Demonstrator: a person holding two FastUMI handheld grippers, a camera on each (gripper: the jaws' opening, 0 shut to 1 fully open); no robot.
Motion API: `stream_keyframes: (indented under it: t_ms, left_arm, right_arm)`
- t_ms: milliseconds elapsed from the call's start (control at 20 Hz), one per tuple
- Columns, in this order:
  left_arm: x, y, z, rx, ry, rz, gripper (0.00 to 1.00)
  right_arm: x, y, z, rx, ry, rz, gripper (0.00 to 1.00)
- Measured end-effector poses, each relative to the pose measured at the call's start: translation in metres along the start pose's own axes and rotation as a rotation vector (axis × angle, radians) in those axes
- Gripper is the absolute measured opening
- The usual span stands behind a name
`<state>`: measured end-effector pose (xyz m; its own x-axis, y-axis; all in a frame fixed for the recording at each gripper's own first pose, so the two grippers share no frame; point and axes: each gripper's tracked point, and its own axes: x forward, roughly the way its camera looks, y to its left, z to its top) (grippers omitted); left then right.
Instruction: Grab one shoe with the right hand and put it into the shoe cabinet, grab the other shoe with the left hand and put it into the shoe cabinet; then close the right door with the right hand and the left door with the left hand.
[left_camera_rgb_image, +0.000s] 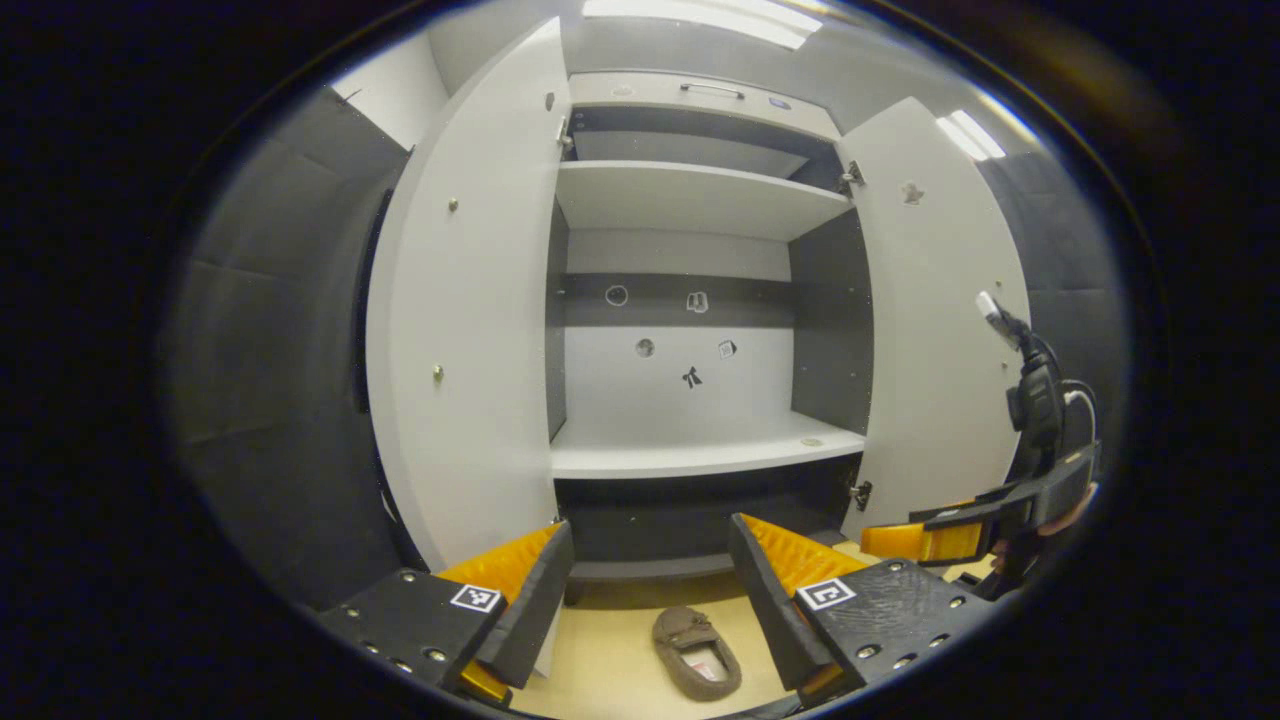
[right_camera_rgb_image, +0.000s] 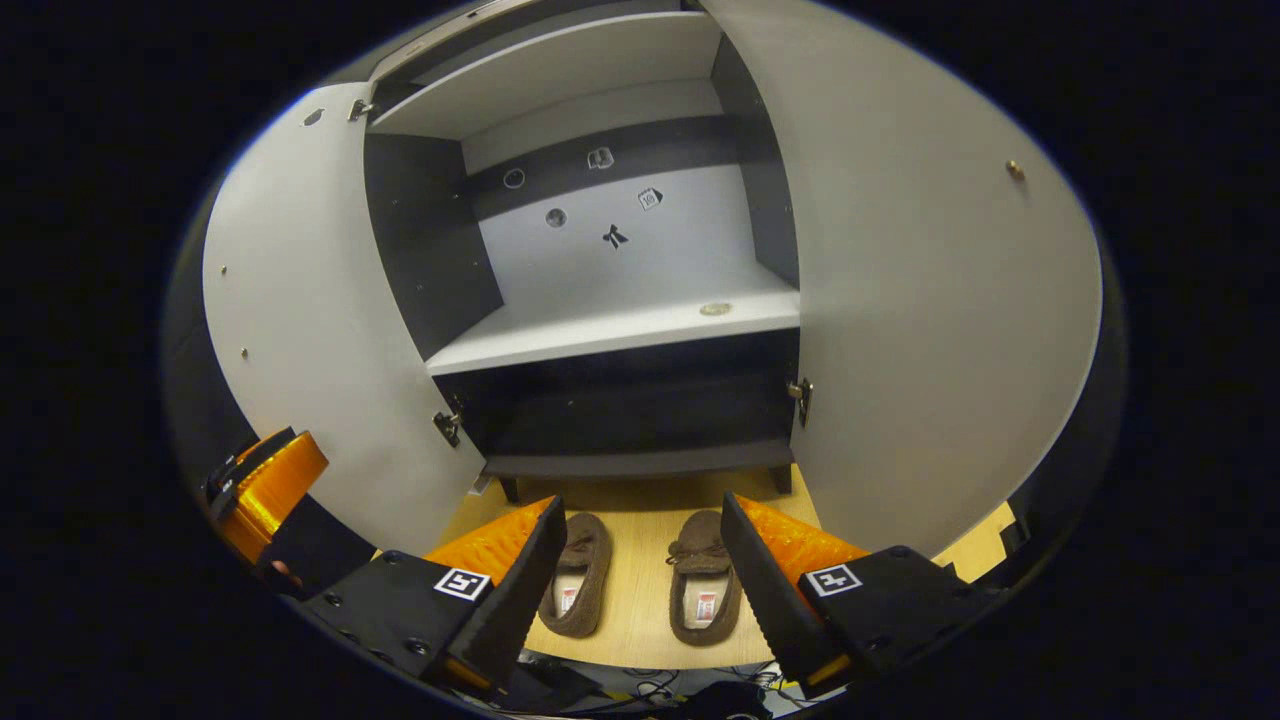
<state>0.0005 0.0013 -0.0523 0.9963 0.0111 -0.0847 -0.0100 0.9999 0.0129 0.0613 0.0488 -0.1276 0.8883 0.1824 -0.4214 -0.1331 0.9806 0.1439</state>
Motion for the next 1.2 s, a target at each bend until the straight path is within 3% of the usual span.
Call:
stream_keyframes:
  t_ms: [350,750,800,900,950,1100,1150,1200]
  left_arm:
    - [0.01,-0.012,-0.022,0.043,0.072,-0.028,0.91]
    - [0.016,-0.011,-0.07,-0.019,0.188,-0.009,0.91]
    - [0.016,-0.009,-0.074,-0.018,0.197,-0.004,0.98]
    - [0.016,-0.007,-0.079,-0.013,0.205,-0.002,0.98]
    - [0.016,-0.006,-0.08,-0.006,0.207,0.005,0.91]
    - [0.017,-0.003,-0.085,-0.017,0.216,0.014,0.98]
    - [0.016,-0.002,-0.086,-0.021,0.22,0.018,0.98]
    - [0.016,-0.002,-0.088,-0.023,0.224,0.023,0.91]
  right_arm:
    - [0.051,-0.01,-0.078,0.085,0.199,0.014,0.99]
    - [0.107,-0.006,-0.141,0.086,0.316,0.028,0.99]
    - [0.114,-0.005,-0.147,0.07,0.325,0.026,0.99]
    - [0.128,-0.009,-0.158,0.032,0.339,0.009,0.99]
    - [0.136,-0.011,-0.161,0.01,0.34,-0.001,0.99]
    - [0.157,-0.023,-0.179,-0.031,0.379,-0.05,0.99]
    - [0.162,-0.025,-0.182,-0.031,0.385,-0.065,0.93]
    - [0.169,-0.028,-0.182,-0.036,0.375,-0.08,0.99]
